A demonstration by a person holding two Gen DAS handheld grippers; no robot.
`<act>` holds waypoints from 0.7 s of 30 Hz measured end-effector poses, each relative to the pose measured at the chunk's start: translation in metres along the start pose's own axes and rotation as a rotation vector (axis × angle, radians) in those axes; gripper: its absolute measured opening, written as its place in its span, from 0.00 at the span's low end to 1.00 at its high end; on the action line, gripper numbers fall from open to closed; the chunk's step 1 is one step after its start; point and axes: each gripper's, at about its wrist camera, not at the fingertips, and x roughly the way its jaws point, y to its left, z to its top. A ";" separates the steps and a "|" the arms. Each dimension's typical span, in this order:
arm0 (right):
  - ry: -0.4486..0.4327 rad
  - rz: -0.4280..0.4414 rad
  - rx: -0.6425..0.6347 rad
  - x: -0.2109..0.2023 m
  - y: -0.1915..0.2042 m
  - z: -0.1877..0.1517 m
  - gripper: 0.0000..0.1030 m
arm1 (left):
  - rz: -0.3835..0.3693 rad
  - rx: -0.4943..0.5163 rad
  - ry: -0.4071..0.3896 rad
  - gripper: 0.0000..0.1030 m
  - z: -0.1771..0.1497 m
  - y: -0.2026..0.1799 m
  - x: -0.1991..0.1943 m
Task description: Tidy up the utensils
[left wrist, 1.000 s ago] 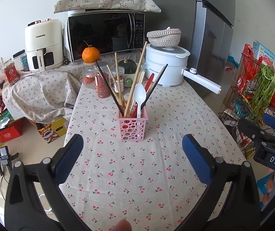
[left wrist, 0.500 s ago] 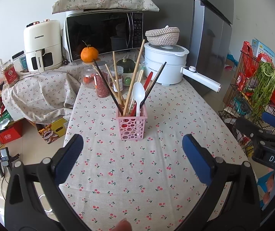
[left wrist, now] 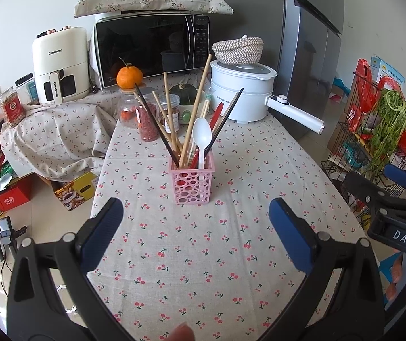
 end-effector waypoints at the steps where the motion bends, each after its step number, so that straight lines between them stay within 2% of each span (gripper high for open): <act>1: 0.000 0.000 0.000 0.000 0.000 0.000 1.00 | -0.001 -0.001 0.001 0.99 0.000 0.000 0.000; 21: 0.003 0.001 -0.001 0.002 -0.001 -0.002 1.00 | 0.002 0.003 -0.001 0.99 0.000 -0.002 0.000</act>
